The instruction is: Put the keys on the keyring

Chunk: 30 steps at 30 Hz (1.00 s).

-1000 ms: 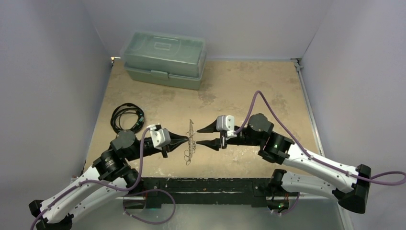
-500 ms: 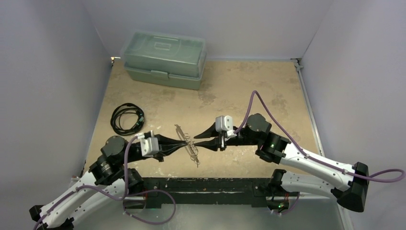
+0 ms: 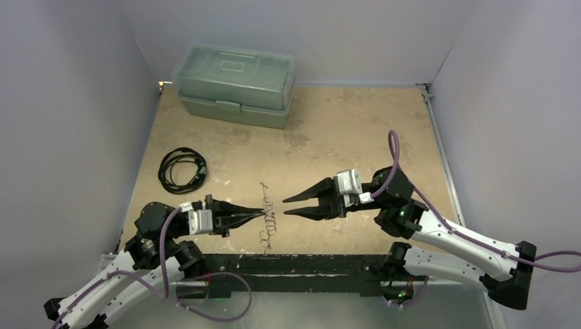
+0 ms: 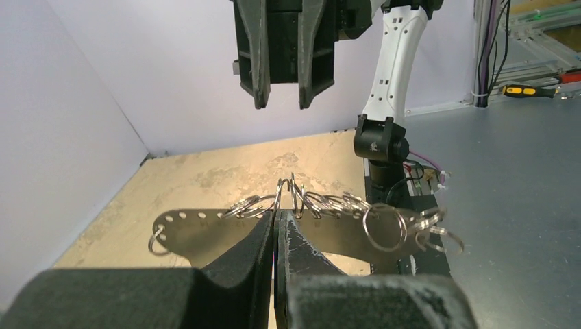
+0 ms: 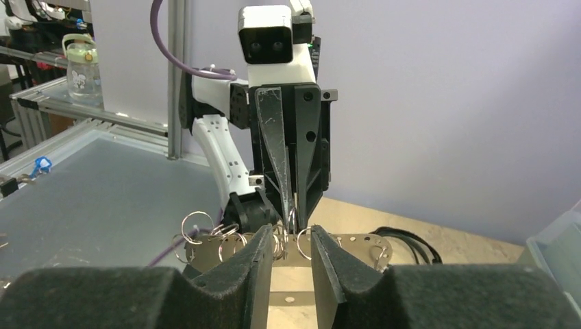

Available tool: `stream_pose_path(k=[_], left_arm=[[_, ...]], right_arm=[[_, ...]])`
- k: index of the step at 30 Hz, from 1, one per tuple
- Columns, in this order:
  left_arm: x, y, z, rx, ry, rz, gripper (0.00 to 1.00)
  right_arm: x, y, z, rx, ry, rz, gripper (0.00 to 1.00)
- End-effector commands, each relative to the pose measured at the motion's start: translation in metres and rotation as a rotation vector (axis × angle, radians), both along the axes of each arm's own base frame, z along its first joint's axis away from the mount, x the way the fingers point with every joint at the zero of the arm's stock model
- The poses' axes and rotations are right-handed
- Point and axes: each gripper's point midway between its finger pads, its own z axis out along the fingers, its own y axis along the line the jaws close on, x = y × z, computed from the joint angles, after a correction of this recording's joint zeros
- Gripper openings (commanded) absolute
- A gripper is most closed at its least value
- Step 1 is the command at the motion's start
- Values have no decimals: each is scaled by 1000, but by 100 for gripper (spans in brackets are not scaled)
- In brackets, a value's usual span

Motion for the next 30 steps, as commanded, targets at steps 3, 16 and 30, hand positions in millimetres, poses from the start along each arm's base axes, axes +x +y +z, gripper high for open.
stream_pose_path(k=[3, 16, 30], left_arm=[[-4, 1, 17, -53, -54, -24, 0], [-4, 1, 19, -62, -43, -24, 0], [0, 3, 21, -72, -33, -6, 0]], right_arm=[[7, 12, 1, 17, 29, -6, 25], [14, 27, -13, -4, 87, 6, 11], [11, 35, -21, -24, 109, 49, 17]])
